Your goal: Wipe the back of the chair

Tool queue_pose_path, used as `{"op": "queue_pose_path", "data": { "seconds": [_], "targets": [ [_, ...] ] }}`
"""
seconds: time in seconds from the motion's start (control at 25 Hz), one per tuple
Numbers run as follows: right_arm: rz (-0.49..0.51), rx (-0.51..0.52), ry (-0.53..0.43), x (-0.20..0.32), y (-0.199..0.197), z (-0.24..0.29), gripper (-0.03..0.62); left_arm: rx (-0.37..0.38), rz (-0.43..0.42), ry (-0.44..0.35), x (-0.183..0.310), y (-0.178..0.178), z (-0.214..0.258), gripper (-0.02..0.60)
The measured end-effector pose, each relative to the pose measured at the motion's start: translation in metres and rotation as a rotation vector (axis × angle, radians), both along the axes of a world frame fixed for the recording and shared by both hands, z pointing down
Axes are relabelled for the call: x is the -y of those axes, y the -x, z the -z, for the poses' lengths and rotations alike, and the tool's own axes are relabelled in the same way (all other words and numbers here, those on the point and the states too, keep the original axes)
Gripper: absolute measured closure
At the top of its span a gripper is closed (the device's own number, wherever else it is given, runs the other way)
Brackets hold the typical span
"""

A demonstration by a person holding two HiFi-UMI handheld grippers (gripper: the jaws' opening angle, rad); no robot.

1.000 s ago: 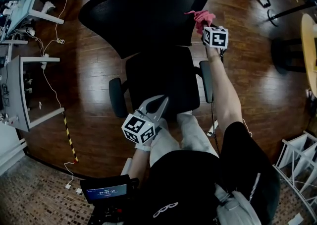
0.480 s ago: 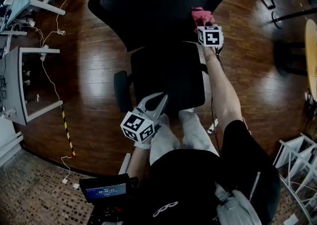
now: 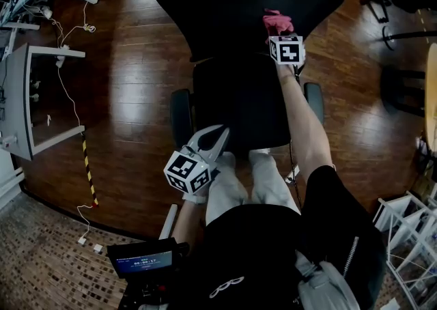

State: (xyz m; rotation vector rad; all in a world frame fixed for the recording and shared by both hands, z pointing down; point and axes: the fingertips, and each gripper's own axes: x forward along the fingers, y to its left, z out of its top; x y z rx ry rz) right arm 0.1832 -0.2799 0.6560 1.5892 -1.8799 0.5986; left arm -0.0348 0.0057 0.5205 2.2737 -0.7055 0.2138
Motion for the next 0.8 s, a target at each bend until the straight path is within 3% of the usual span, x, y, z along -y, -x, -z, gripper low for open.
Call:
{"op": "queue_pose_path", "data": {
  "seconds": [0.48, 0.64, 0.8],
  "targets": [
    [0.111, 0.018, 0.019, 0.002, 0.084, -0.010, 0.553, -0.020, -0.007, 0.001, 0.016, 0.038, 0.000, 0.591],
    [0.108, 0.035, 0.020, 0.002, 0.096, -0.012, 0.553, -0.019, -0.003, 0.001, 0.019, 0.053, -0.003, 0.591],
    [0.189, 0.056, 0.030, 0.000, 0.129, -0.016, 0.553, -0.016, 0.006, 0.009, 0.019, 0.070, -0.006, 0.591]
  ]
}}
